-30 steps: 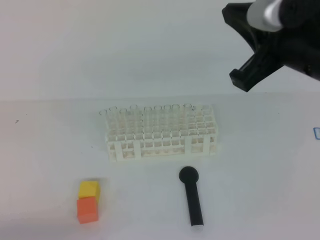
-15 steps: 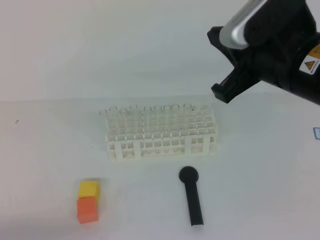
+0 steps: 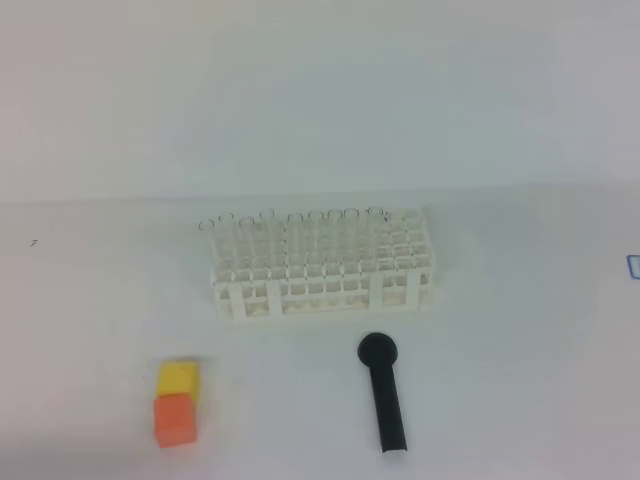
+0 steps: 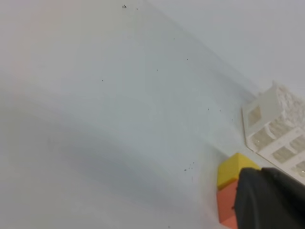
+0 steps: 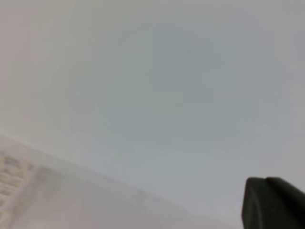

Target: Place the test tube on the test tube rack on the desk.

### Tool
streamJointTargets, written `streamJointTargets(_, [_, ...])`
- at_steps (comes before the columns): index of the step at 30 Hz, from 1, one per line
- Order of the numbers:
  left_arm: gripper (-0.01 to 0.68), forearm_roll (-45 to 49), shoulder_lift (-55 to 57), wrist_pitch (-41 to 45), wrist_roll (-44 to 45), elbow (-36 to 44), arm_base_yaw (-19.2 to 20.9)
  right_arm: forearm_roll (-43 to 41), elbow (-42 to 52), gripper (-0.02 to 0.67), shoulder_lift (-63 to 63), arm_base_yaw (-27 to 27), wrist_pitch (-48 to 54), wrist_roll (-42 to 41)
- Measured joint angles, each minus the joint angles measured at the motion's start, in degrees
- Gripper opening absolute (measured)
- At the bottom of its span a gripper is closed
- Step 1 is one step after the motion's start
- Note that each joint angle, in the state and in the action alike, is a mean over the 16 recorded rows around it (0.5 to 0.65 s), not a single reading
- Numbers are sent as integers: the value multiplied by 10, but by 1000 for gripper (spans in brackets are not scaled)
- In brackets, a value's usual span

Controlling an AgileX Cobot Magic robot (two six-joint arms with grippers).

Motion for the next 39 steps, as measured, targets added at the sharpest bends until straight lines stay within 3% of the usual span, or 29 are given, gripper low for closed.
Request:
streamJointTargets(7, [-1, -1, 4, 4, 0, -7, 0, 20, 168, -1, -195, -140, 35, -1])
streamJointTargets(13, [-1, -1, 4, 4, 0, -7, 0, 56, 285, -1, -286, -196, 44, -2])
streamJointTargets(22, [-1, -1, 3, 4, 0, -6, 0, 69, 379, -1, -344, -207, 69, 38])
streamJointTargets(34, [-1, -1, 3, 3, 0, -5, 0, -95, 408, -1, -462, -208, 166, 215])
streamJointTargets(39, [-1, 0, 2, 2, 0, -3, 0, -129, 407, -1, -483, -207, 196, 245])
